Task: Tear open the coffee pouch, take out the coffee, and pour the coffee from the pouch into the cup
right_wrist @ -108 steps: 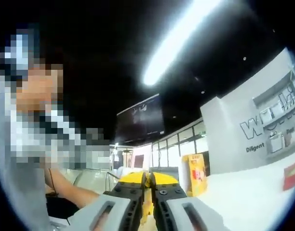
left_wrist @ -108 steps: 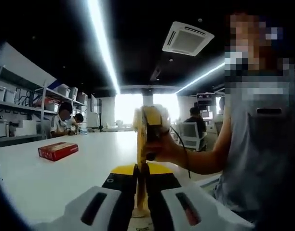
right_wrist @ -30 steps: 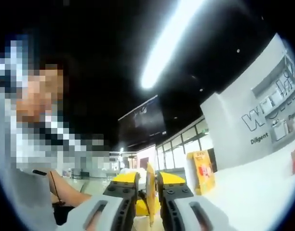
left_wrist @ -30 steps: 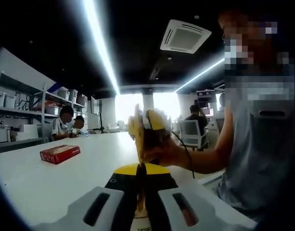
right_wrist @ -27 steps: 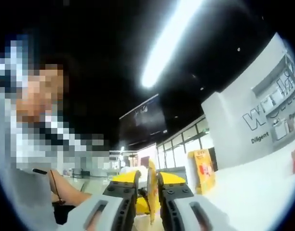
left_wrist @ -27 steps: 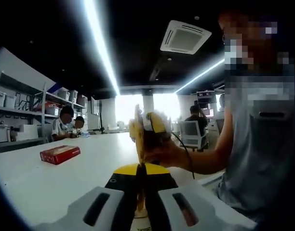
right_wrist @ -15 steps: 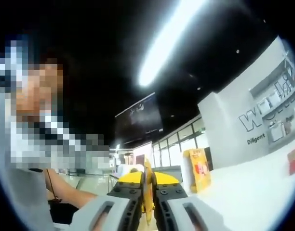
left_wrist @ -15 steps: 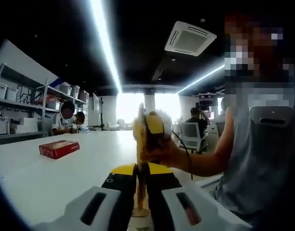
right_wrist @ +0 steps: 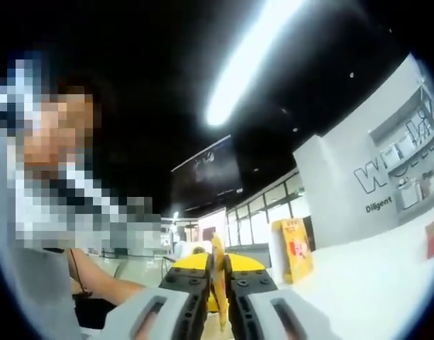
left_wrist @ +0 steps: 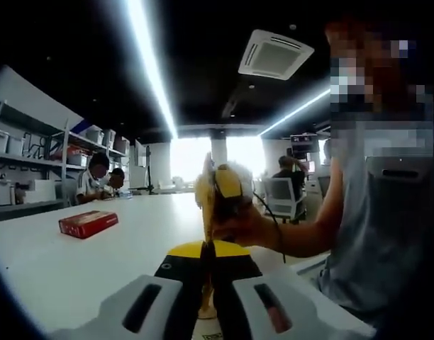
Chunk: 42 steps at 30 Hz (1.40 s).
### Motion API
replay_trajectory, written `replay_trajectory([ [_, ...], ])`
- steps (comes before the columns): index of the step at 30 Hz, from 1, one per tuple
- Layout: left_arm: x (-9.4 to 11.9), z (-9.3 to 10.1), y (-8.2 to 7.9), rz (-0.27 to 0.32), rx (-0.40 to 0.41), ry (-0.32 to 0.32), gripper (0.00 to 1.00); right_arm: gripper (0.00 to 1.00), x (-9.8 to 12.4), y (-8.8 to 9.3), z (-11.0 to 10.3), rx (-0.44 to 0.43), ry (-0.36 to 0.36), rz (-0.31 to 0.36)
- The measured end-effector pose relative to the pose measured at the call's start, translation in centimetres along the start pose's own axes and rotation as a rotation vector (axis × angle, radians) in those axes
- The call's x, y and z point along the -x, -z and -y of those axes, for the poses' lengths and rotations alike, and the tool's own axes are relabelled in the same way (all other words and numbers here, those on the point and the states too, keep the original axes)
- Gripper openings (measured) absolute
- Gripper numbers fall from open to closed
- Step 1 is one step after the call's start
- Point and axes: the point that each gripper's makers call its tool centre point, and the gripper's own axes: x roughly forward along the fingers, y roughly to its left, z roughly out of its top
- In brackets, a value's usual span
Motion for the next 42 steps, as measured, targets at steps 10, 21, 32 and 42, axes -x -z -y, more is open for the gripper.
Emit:
replay_trajectory([
  [10, 0.0, 0.1, -0.1, 0.004, 0.014, 0.001, 0.06, 0.09, -0.1, 1.0, 0.2, 0.021, 0.012, -0.032],
  [21, 0.0, -0.3, -0.1, 0.006, 0.037, -0.006, 0.11, 0.06, -0.2, 0.9, 0.6, 0.001, 0.041, -0.044],
  [32, 0.2, -0.3, -0.1, 0.006, 0.006, 0.004, 0.05, 0.14, -0.6, 1.5, -0.2, -0.025, -0.007, -0.034],
  [42, -0.2, 0.2, 0.0, 0.005, 0.033, 0.013, 0.11, 0.04, -0.4, 1.8, 0.5, -0.027, 0.024, -0.060],
])
